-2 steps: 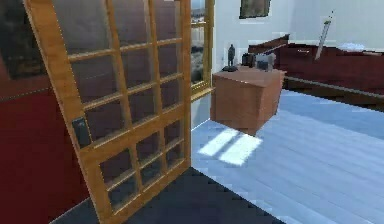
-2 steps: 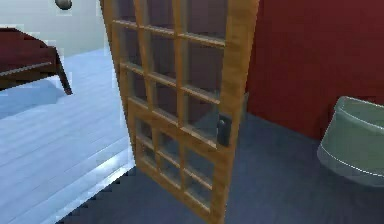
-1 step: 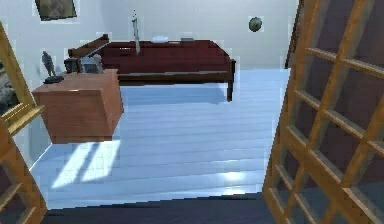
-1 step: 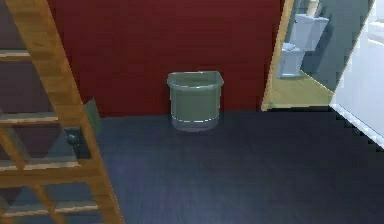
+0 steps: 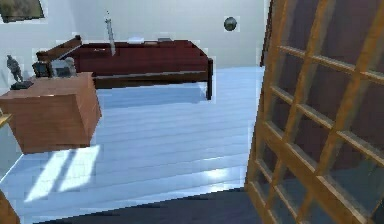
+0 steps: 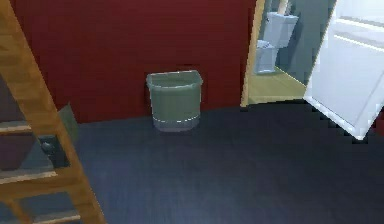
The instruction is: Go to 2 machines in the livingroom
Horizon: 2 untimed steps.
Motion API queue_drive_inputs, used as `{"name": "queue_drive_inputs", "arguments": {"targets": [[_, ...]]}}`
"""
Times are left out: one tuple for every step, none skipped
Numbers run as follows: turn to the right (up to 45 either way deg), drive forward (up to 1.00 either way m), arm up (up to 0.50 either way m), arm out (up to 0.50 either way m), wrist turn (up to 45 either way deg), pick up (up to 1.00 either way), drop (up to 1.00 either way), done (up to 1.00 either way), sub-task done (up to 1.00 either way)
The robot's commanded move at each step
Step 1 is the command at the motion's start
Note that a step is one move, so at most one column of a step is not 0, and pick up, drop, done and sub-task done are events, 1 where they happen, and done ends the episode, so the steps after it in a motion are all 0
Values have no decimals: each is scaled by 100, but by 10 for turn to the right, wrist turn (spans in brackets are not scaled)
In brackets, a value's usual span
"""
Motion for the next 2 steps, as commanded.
{"name": "queue_drive_inputs", "arguments": {"targets": [[0, 100, 0, 0, 0, 0, 0, 0, 0], [90, 0, 0, 0, 0, 0, 0, 0, 0]]}}
